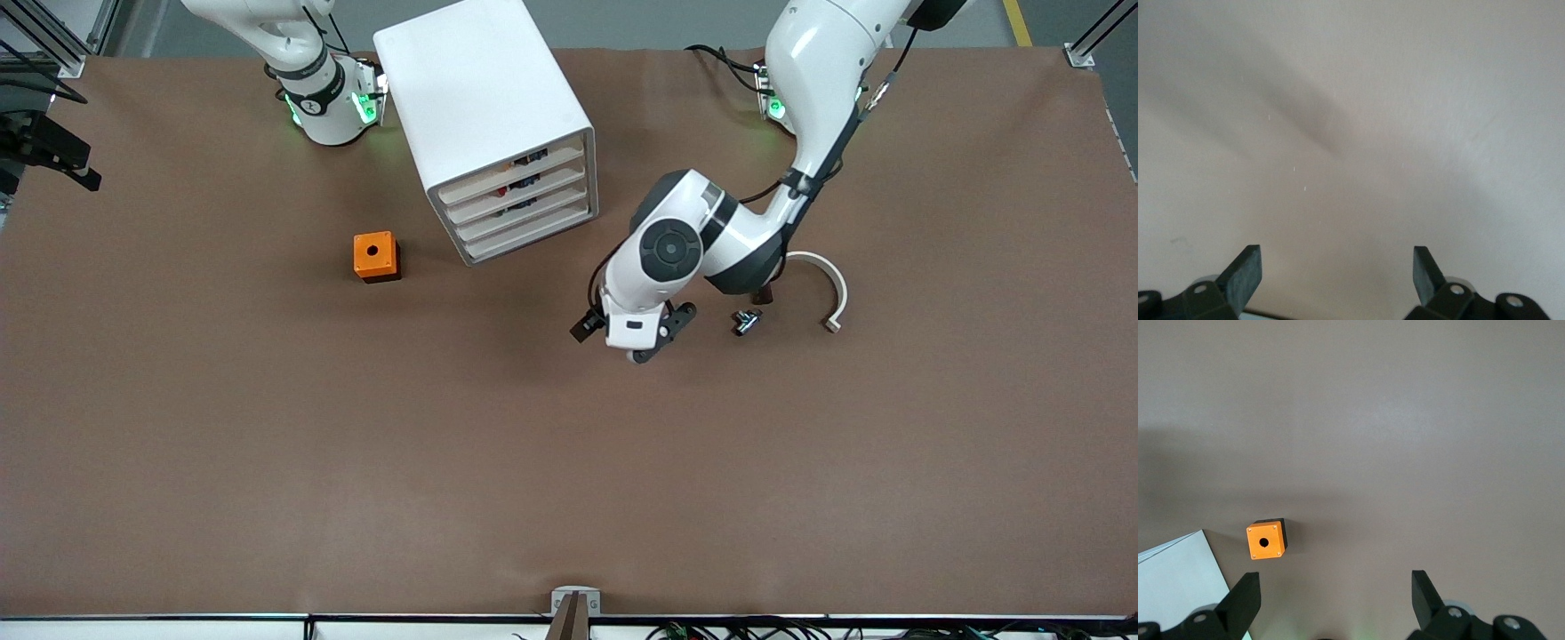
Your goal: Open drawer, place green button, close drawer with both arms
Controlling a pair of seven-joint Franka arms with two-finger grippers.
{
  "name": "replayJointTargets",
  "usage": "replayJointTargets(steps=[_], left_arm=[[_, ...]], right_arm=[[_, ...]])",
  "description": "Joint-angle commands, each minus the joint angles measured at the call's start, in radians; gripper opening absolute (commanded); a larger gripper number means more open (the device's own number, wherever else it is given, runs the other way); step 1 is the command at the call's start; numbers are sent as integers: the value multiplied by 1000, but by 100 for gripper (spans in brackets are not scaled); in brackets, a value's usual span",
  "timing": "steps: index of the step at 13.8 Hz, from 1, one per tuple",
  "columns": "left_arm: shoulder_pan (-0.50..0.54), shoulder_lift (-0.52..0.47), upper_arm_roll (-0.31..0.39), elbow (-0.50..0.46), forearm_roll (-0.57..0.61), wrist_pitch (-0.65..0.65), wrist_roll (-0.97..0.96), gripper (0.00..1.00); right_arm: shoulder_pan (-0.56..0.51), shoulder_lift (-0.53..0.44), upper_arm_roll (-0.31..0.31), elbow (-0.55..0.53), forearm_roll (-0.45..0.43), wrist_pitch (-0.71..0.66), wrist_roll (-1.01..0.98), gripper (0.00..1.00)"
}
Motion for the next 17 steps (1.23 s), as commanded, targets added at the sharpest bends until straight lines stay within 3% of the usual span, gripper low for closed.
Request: replayJointTargets(steps=[1,5,12,17], left_arm=[[27,-24,-8,5,22,-10,-13,100],[84,-47,-3,16,40,-54,62,100],[309,-251,-5,10,40,-408,574,100],[423,-319,-3,-17,85,-475,818,100]], right_arm=[[-13,-29,12,-28,4,11,8,100],[-13,-30,13,-33,12,1,8,100],[-13,-29,13,-35,15,2,7,100],[-11,-30,15,-32,15,4,1,100]])
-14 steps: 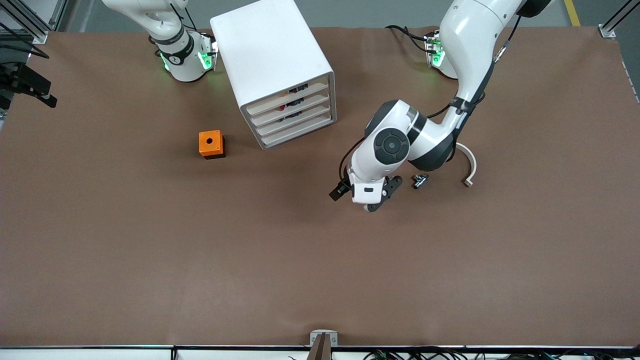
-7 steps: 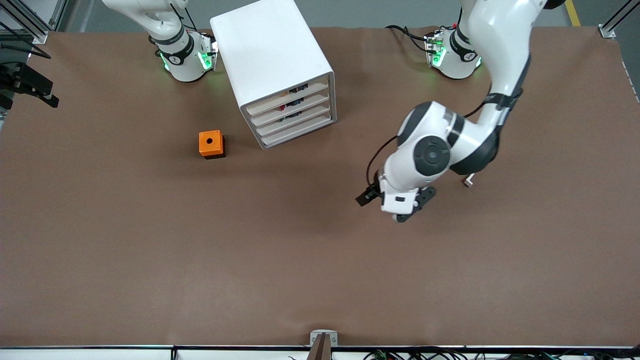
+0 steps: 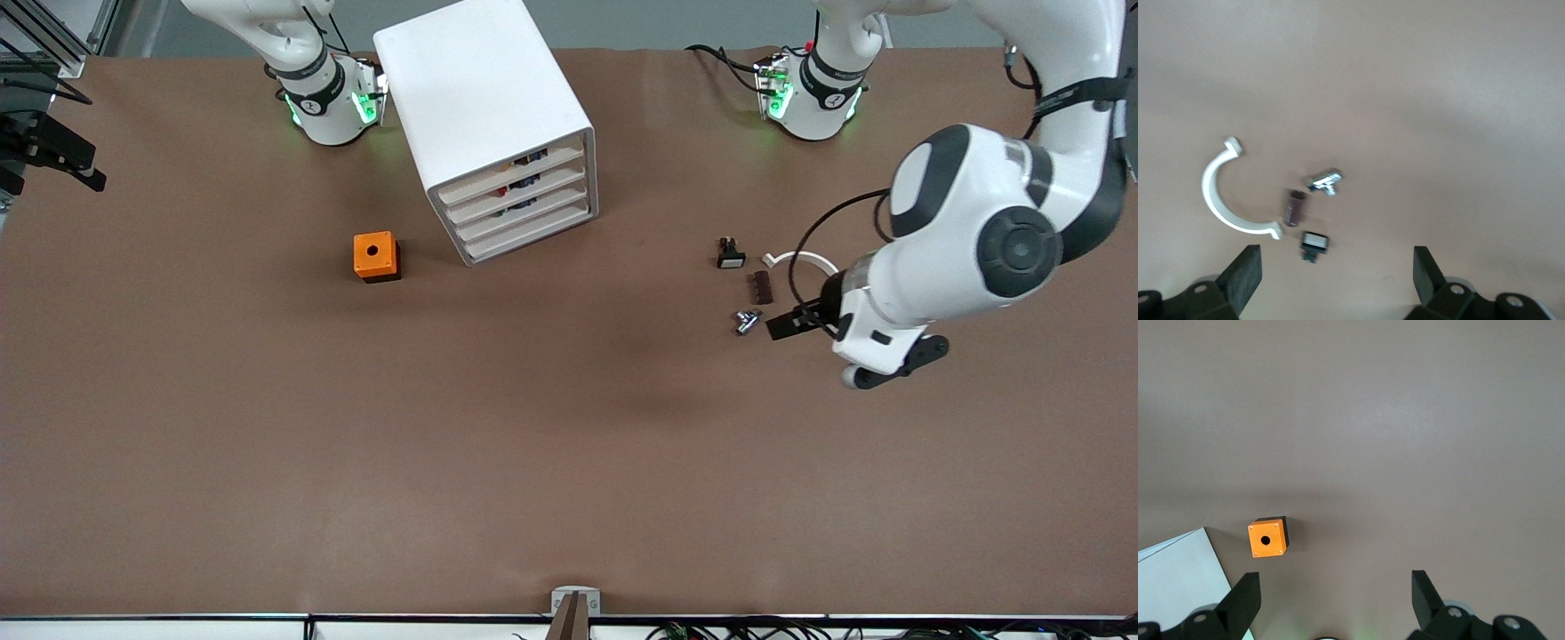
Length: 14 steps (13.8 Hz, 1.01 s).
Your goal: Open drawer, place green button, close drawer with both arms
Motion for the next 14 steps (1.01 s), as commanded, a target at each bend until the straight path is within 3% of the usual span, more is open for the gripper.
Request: replayJointTargets(steps=[1,5,10,14], left_arm=[[37,-54,-8,-58,52,-9,94,100],[85,-117,-3,-113,73,-10,266,100],[-2,-251,157,-239,73,2,403,100],[-30,-338,199,-322,71,33,438,100]], right_arm=[[-10,-28,14,-30,11,14,1,100],[-11,-30,14,-41,11,22,1,100],[-17,-28,13,-42,10,29,-1,100],[-17,-30,9,-45,11,32,1,100]])
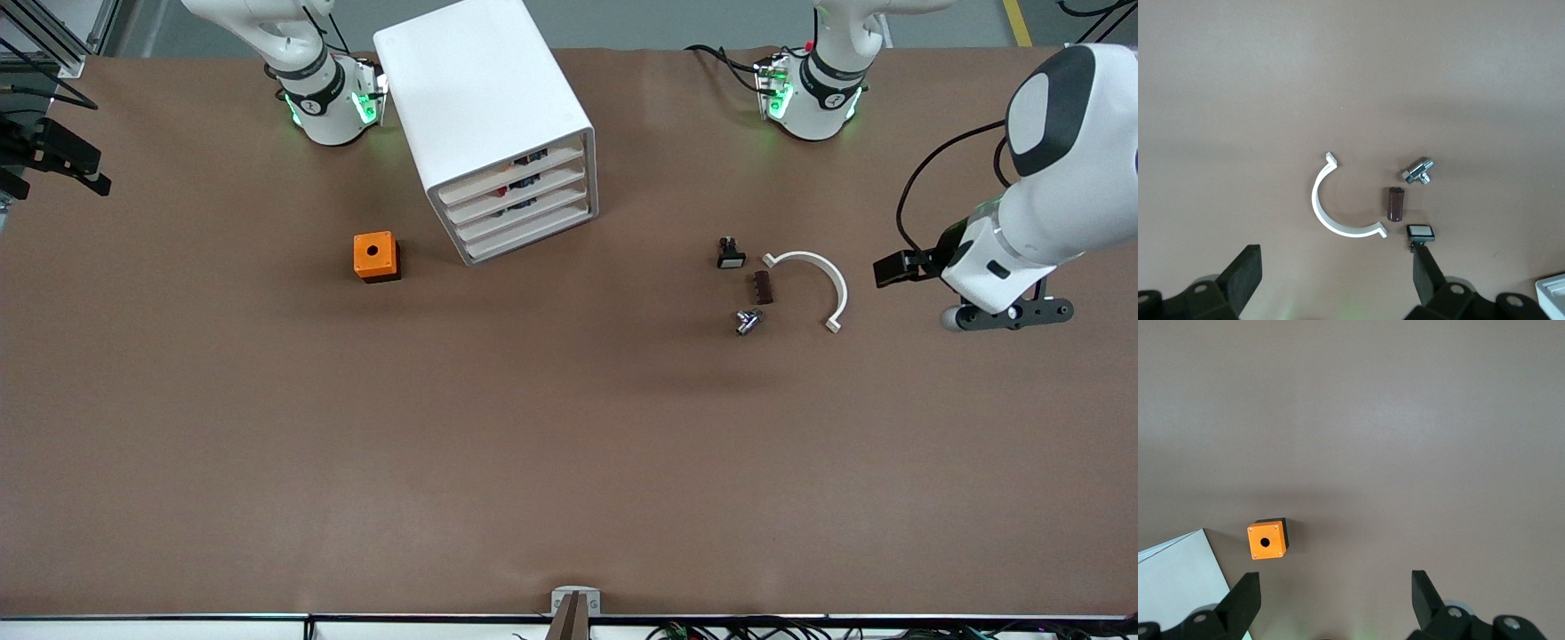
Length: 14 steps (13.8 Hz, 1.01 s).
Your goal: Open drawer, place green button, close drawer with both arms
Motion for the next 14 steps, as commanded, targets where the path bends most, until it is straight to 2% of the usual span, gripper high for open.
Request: replayJointTargets(steps=[1,5,9,11,14], left_arm=[[-12,-100,17,-100,16,49,22,100],[24,-189,17,-167,5,66,93,100],[83,-240,9,-168,-22,64,116,100],[86,-252,9,-142,-27,50,116,100],[87,-241,15,-39,-23,-43,119,100]], right_arm=[[-17,-30,8,-29,11,16,1,100],[-11,-31,13,-30,9,53,-1,100],[-11,-31,14,-30,9,44,1,100],[-13,-33,14,-30,9,33,1,100],[-5,-37,17,-30,9,25,19,100]])
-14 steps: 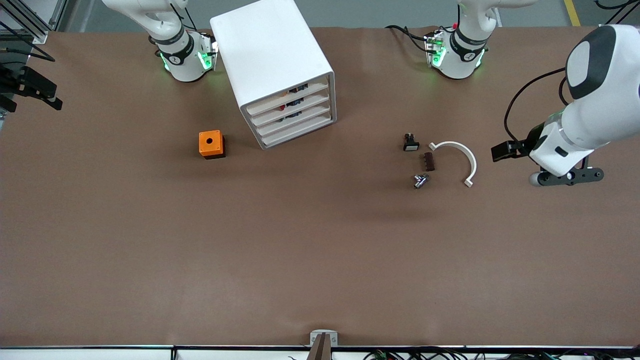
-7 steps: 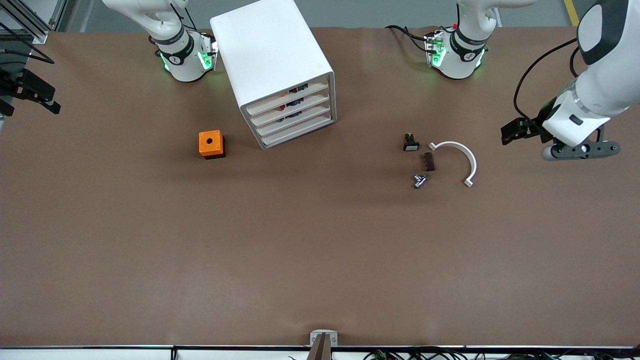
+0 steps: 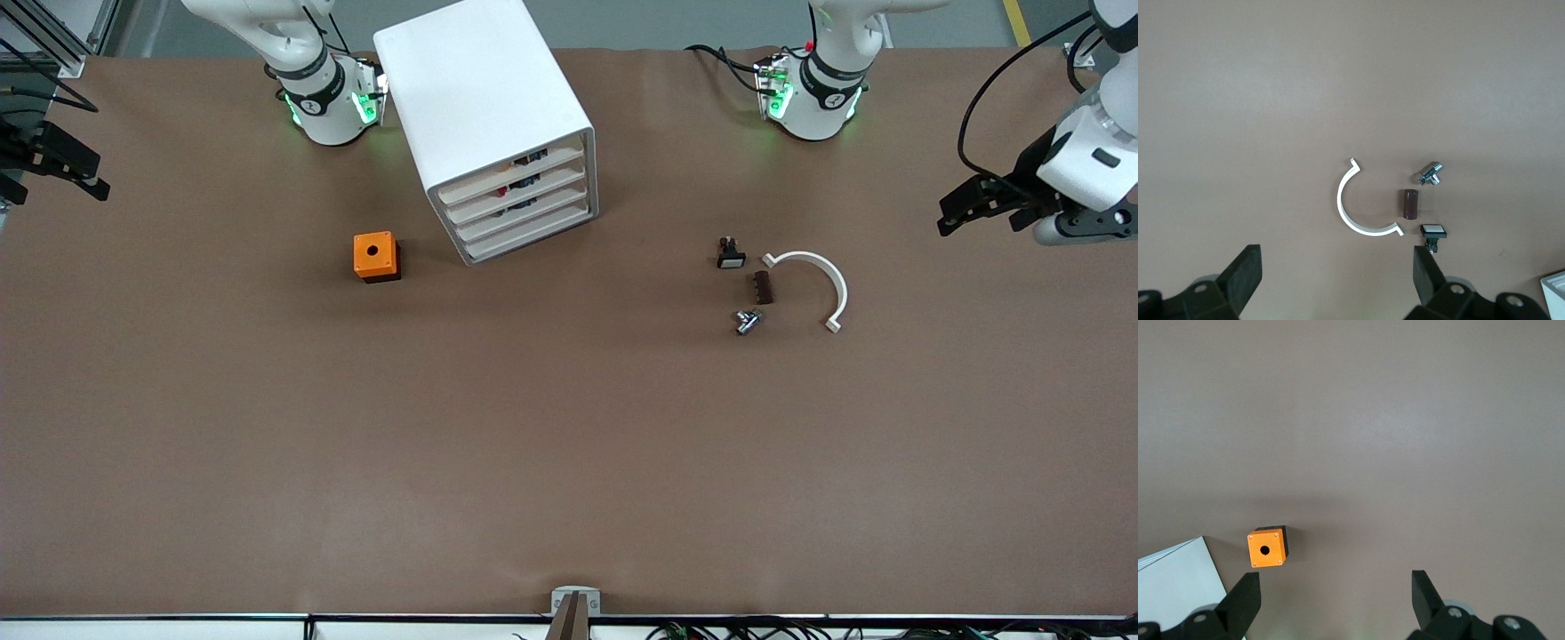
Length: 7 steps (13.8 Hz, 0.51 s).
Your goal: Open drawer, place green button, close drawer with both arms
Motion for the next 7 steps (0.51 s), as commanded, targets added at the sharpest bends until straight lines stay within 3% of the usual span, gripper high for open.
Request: replayJointTargets(steps=[1,5,7], left_arm=[[8,3,3,87,-6,-63,24,100],[10,96,5,247,-3,-60,24,100],[8,113,5,271,-3,-60,22,100]], right_arm=[[-5,-35,11,-27,9,-15,38,100],[7,-36,12,-27,9,-36,85,100],[6,-36,11,-27,11,-47,85,100]])
